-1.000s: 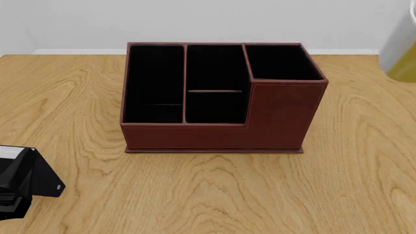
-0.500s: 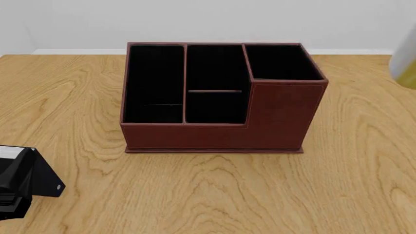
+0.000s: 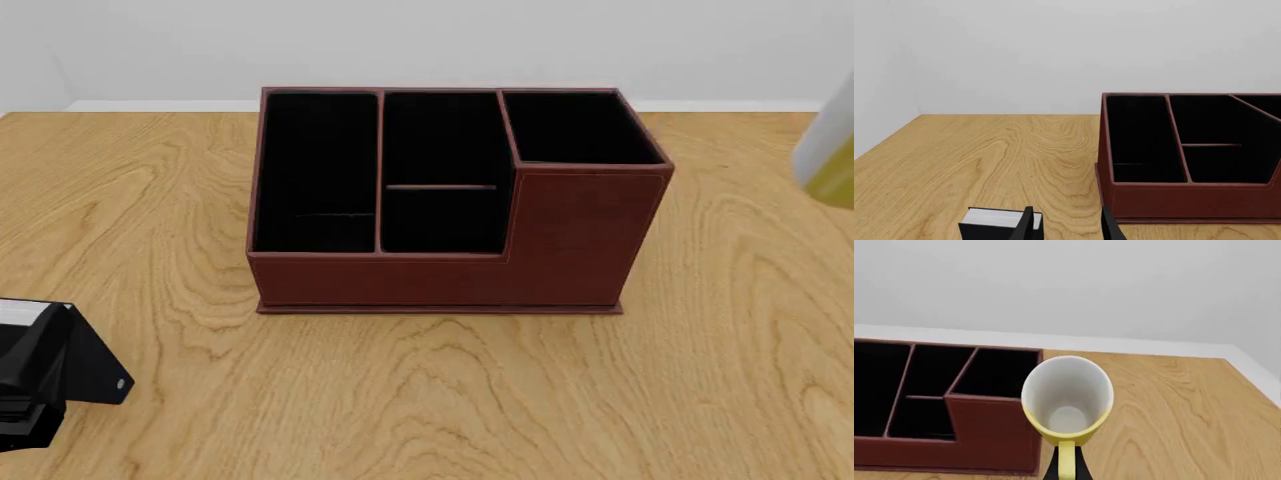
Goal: Pick up the yellow and white mug and place it to the right of the caddy.
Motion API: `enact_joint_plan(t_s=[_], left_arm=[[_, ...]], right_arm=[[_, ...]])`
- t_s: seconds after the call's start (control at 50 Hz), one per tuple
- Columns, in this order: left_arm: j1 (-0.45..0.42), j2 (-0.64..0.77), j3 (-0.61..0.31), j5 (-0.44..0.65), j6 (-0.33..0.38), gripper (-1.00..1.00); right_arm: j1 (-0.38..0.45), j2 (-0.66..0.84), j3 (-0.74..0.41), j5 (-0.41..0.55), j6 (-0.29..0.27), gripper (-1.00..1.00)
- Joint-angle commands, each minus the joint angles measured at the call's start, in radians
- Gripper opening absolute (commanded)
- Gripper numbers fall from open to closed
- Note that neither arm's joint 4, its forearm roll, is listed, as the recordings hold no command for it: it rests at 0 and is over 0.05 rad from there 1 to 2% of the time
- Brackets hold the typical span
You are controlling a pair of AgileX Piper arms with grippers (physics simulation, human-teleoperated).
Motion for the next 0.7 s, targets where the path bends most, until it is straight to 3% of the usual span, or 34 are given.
enact_joint_plan(t_s=[0.02,0.4,0.7], left_arm=[[0.0,0.0,0.0,0.0,0.0,1.0],[0.0,0.0,0.0,0.0,0.0,1.0],[0.0,0.0,0.0,0.0,0.0,1.0]], right_arm=[[-0.025,0.005,0.023,-0.024,0.025,-1.0],[-0.047,0.026,0.042,-0.058,0.03,-1.0],[-0.054,0.122,0.105,-0.177,0.037,-1.0]])
